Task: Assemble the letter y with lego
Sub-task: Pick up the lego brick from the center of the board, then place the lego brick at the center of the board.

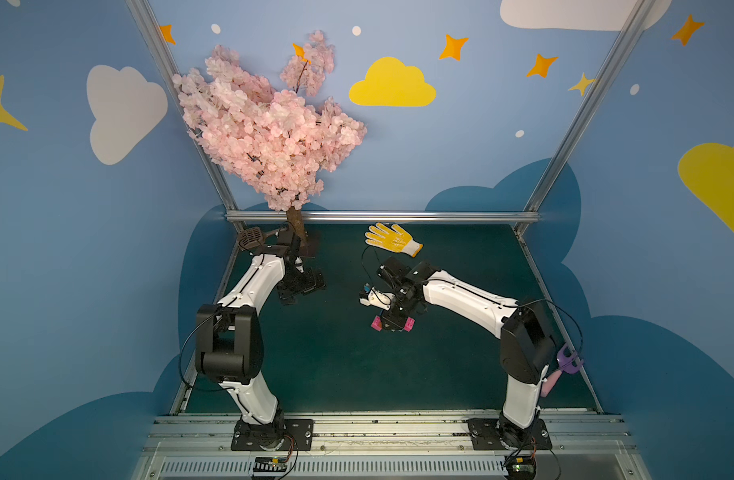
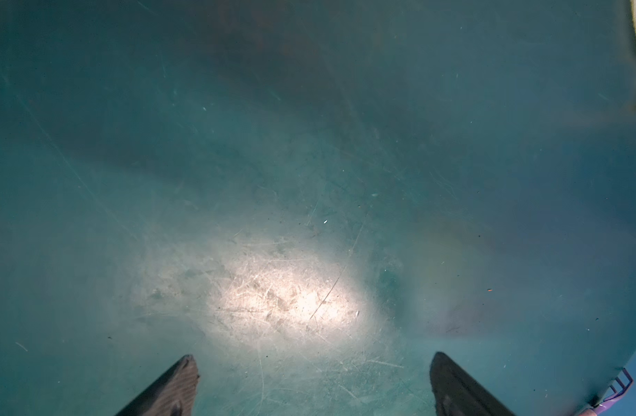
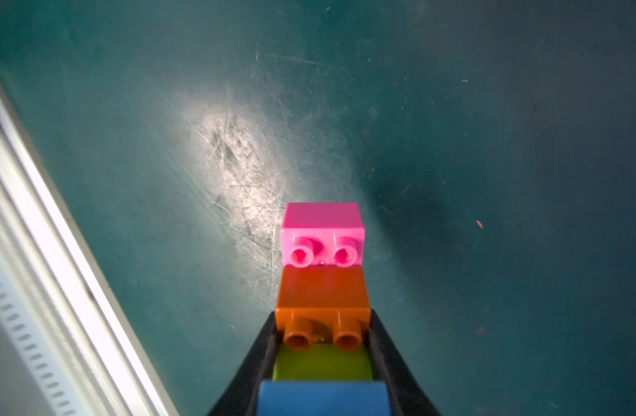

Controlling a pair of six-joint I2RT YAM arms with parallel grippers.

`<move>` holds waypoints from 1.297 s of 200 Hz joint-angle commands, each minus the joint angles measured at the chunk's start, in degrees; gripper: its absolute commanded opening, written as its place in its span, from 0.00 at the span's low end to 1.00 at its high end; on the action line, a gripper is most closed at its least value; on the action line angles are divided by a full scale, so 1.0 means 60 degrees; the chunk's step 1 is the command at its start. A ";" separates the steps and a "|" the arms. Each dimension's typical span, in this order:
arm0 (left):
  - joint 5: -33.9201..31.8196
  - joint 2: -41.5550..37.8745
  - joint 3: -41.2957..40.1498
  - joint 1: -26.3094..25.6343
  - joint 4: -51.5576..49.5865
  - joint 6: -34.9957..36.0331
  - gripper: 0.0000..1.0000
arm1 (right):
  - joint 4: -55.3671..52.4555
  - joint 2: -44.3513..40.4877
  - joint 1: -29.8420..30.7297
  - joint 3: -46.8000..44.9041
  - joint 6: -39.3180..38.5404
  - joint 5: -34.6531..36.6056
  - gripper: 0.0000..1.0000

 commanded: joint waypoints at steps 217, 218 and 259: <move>0.0230 -0.0101 -0.0100 0.0080 0.0022 0.0031 1.00 | 0.5396 0.0914 -0.2171 -0.3014 0.2875 -0.5849 0.11; 0.0226 -0.0101 -0.0106 0.0080 0.0022 0.0029 1.00 | 0.5403 0.0921 -0.2172 -0.3006 0.2886 -0.5866 0.11; 0.0237 -0.0115 -0.0097 0.0094 0.0022 0.0036 1.00 | 0.5520 0.1181 -0.2246 -0.2993 0.2941 -0.6100 0.20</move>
